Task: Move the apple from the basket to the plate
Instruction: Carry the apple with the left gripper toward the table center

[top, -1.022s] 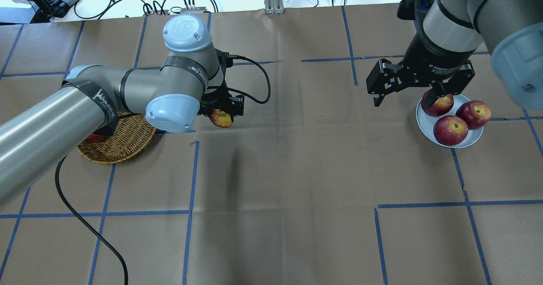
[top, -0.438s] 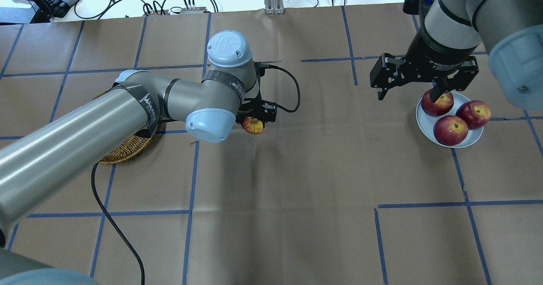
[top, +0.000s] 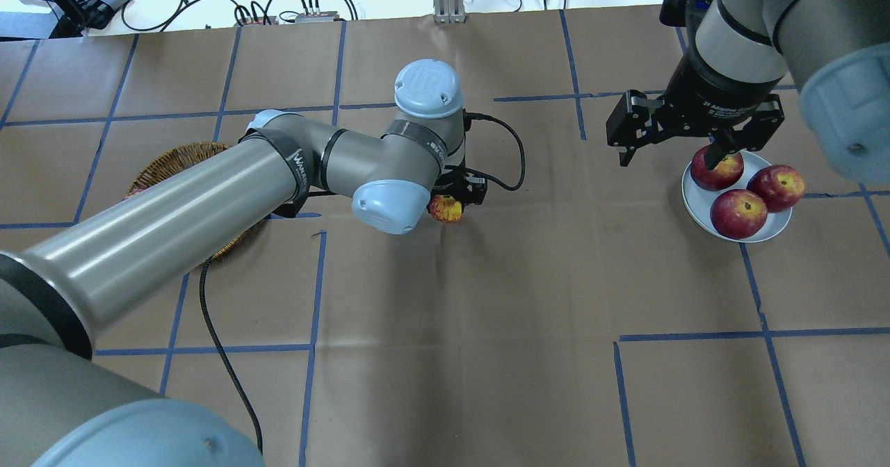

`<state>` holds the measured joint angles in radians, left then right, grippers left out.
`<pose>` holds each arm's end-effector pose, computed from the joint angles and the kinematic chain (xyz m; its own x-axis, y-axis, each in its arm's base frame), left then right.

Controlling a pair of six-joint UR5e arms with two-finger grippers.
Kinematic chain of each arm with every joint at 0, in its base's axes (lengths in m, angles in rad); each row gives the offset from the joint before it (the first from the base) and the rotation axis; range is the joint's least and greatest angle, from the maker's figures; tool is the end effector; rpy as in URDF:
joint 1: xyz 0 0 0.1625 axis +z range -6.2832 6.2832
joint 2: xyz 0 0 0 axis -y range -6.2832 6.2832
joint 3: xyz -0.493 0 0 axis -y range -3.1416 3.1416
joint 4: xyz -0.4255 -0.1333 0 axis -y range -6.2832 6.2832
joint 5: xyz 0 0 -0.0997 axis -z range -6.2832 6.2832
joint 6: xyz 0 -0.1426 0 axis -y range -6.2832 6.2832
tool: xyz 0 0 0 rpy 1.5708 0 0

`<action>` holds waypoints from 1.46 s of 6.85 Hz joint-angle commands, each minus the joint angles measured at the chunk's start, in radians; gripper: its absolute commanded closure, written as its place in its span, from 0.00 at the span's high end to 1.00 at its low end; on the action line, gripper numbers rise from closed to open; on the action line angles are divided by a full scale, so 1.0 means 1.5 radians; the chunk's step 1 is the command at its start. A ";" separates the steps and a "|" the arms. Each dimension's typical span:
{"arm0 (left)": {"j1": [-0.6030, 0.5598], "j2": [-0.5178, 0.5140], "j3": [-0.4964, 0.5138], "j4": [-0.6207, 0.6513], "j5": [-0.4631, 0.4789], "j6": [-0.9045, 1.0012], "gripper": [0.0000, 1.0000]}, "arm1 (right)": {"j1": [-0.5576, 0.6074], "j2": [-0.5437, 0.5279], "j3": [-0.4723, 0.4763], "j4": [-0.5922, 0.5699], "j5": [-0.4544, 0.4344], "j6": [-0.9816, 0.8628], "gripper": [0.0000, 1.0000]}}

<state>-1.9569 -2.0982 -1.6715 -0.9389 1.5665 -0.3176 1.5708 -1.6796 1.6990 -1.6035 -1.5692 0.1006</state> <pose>-0.3849 -0.5912 0.1963 -0.9976 0.0685 0.0053 0.0685 0.9977 -0.0023 0.1335 -0.4735 0.5031 -0.9949 0.1004 -0.0029 0.1004 0.9949 -0.0131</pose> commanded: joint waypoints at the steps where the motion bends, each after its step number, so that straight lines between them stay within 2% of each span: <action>1: -0.005 -0.020 0.006 0.021 0.001 -0.001 0.58 | 0.000 0.000 0.000 0.000 0.000 -0.002 1.00; 3: -0.005 -0.027 0.007 0.034 0.000 -0.001 0.65 | 0.000 0.000 0.000 0.000 0.000 -0.002 1.00; 4: -0.005 -0.028 0.007 0.034 0.000 -0.001 0.74 | 0.000 0.000 0.000 -0.001 0.000 -0.002 1.00; 5: -0.005 -0.028 0.007 0.034 -0.002 -0.001 0.90 | 0.000 0.000 0.000 0.000 0.000 -0.003 1.00; 6: -0.005 -0.028 0.007 0.034 -0.004 -0.001 0.96 | 0.000 0.001 0.001 0.000 0.000 -0.004 1.00; 8: -0.006 -0.020 0.007 0.032 -0.002 0.000 0.99 | 0.000 0.002 0.001 0.000 0.000 -0.006 1.00; 10: -0.002 0.017 0.009 0.019 0.000 0.010 0.99 | 0.000 0.001 0.000 0.001 -0.001 -0.007 1.00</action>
<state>-1.9650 -2.1020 -1.6603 -0.9027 1.5640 -0.3077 1.5708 -1.6772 1.7003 -1.6026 -1.5696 0.0919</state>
